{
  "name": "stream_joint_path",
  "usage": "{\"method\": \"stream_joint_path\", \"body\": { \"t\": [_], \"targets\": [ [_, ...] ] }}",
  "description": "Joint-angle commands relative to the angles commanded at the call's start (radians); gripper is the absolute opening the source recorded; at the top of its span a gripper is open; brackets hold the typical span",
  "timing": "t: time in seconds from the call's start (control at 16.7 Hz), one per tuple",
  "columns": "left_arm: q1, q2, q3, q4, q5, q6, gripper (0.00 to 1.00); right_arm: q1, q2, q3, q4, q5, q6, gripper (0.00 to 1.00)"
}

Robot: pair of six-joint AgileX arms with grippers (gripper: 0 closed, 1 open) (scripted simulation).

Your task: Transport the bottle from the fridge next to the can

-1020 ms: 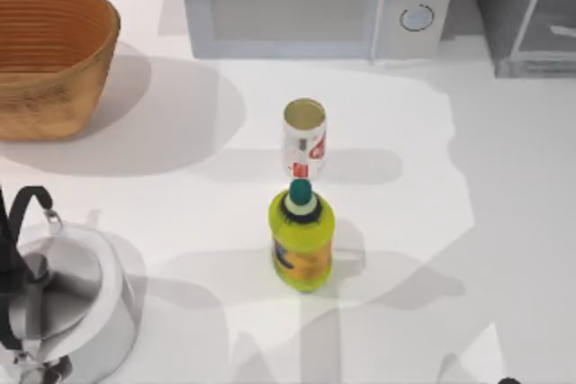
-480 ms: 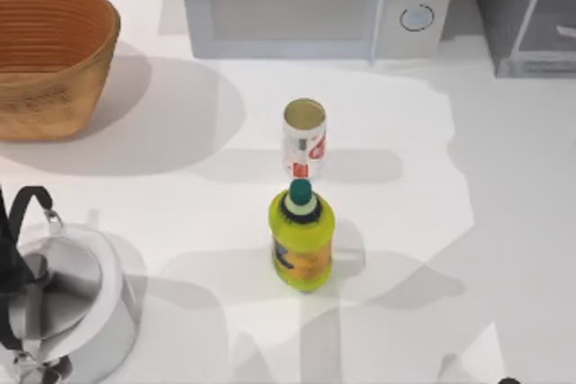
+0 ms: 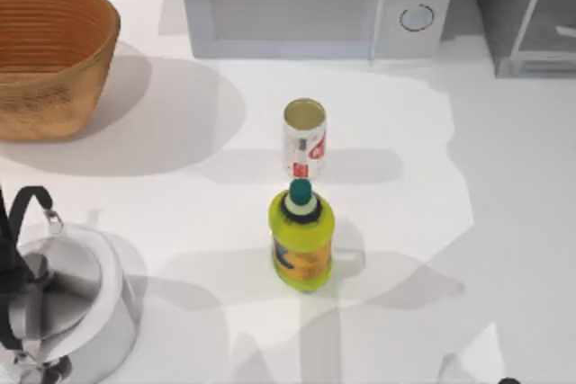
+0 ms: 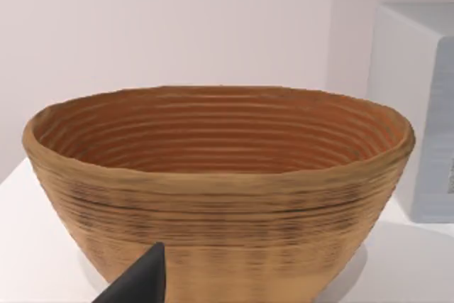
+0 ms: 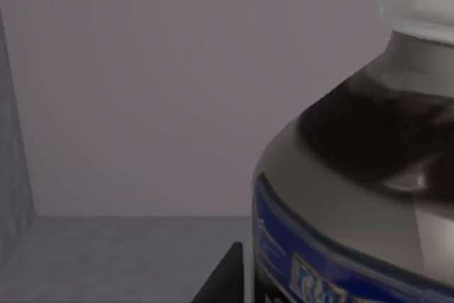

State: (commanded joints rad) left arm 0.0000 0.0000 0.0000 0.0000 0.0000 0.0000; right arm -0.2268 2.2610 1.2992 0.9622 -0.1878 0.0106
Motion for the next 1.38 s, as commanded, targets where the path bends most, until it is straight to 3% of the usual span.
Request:
{"method": "stream_joint_path", "body": {
  "t": [0.48, 0.84, 1.38],
  "targets": [
    [0.0, 0.0, 0.0, 0.0, 0.0, 0.0, 1.0, 0.0, -0.11, 0.044, -0.154, -0.002, 0.001, 0.0],
    [0.0, 0.0, 0.0, 0.0, 0.0, 0.0, 1.0, -0.004, -0.122, 0.028, -0.151, -0.003, 0.003, 0.0],
    [0.0, 0.0, 0.0, 0.0, 0.0, 0.0, 1.0, -0.066, -0.421, -0.444, -0.009, -0.069, 0.006, 0.0]
  ]
}}
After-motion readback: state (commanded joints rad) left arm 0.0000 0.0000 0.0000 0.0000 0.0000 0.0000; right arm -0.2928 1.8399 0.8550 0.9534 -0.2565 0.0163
